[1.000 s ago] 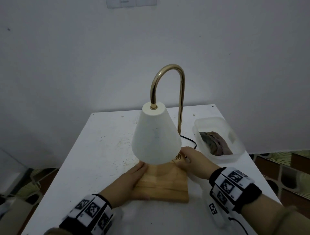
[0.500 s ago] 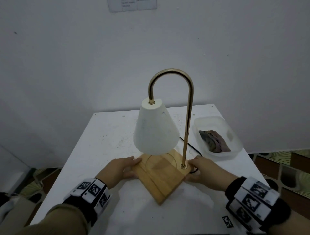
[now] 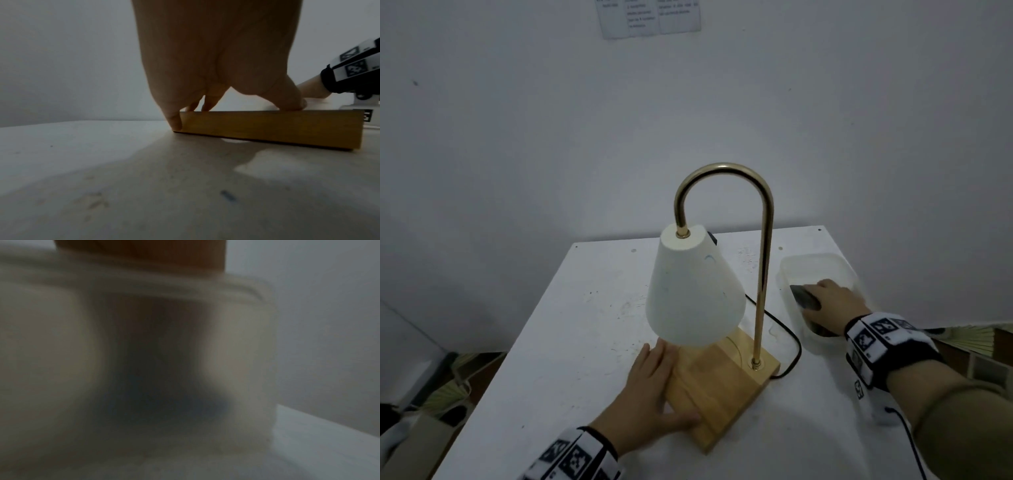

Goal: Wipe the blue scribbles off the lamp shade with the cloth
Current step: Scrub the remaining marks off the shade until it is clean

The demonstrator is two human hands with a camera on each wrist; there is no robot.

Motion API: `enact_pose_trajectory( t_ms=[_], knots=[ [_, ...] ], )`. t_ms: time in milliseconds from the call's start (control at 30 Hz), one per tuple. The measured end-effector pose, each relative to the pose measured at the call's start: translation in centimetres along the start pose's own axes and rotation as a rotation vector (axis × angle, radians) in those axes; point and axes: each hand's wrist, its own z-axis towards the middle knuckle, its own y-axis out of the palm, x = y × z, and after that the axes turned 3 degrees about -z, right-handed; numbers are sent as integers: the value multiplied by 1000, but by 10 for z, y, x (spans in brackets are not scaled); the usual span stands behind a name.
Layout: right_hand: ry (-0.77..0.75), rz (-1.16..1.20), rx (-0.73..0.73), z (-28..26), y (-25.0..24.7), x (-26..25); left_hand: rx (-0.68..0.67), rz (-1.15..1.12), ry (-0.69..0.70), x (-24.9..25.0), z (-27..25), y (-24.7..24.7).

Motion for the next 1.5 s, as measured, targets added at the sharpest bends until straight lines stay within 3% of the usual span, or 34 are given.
enact_pose_trajectory(
  t_ms=[67,133,300,400,500,667,800,967,1033,1133,1267,1367,1500],
  knots=[
    [-6,-72,14,4,1,-5,3,44,14,-3,0,-1],
    [33,18,89,-2,-9,-10,2,86,14,-2,-1,-2],
    [25,728,674,-87,-66,-34,40,146,27,3,-5,-3],
    [-208,1046,925,-171,-81,-80,50,97,22,5,-6,-2],
    [-371,1113,910,-203,-60,-126,66,13,17,-1,-1,-3],
    [-261,1113,918,-180,-29,-165,8,-73,33,-10,4,-7],
    [-217,1173,970,-169,-45,-174,4,-96,66,-8,1,-8],
    [-339,1128,1069,-173,-69,-197,21,-102,59,-13,8,-2],
    [-355,1043,1105,-176,-54,-199,36,-105,91,-16,11,1],
    [-294,1095,1075,-177,-38,-189,23,-118,57,-13,9,-1],
    [-187,1210,973,-164,-61,-181,-24,-131,38,-6,0,-8],
    [-275,1190,980,-164,-83,-185,-13,-118,32,-6,2,-8],
    [-368,1096,998,-177,-69,-193,-32,-102,29,-3,1,-9]
  ],
)
